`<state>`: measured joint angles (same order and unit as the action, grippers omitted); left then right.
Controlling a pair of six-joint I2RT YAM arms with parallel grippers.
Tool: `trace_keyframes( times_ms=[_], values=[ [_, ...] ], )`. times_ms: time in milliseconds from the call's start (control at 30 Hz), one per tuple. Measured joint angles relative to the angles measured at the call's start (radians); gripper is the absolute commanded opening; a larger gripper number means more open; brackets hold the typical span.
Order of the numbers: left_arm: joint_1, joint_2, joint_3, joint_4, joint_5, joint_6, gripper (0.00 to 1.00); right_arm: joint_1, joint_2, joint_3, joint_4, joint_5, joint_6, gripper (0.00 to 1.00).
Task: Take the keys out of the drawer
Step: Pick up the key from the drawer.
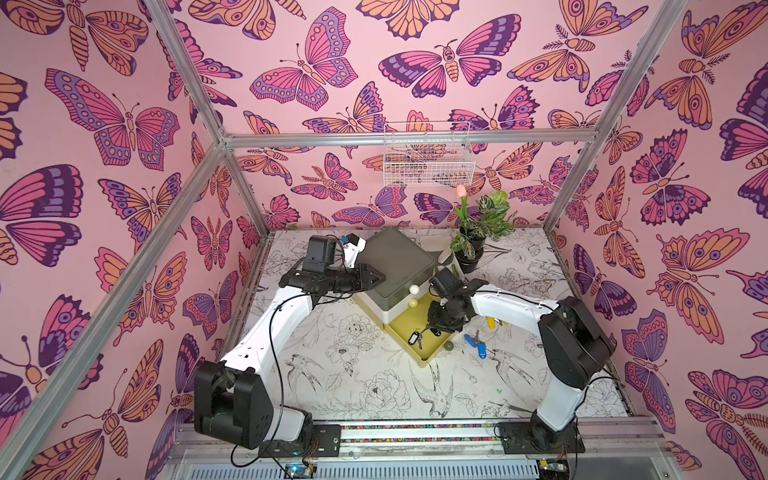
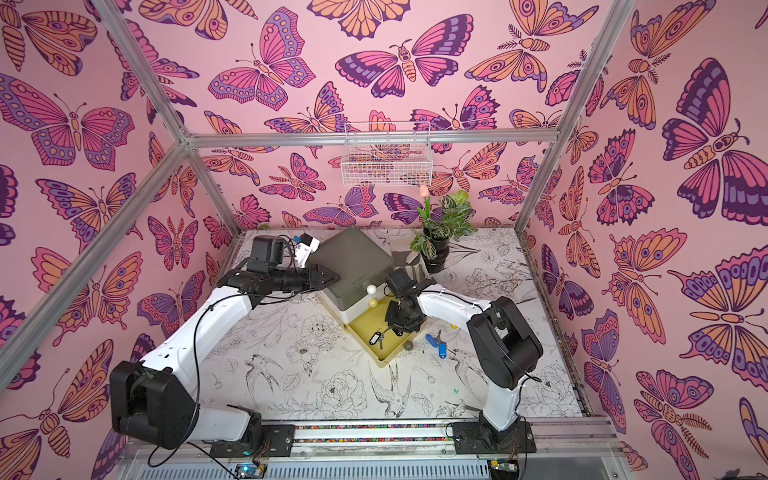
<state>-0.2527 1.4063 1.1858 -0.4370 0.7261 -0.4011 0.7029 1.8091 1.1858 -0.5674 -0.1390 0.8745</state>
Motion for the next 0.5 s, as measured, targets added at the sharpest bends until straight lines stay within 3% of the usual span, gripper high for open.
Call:
trace_keyframes(
  times_ms=[500],
  values=[
    [0.011,-0.004,-0.007,0.005,0.015,0.001,0.38,0.0,0.056,0.039,0.0,0.007,-0.005,0.29]
  ],
)
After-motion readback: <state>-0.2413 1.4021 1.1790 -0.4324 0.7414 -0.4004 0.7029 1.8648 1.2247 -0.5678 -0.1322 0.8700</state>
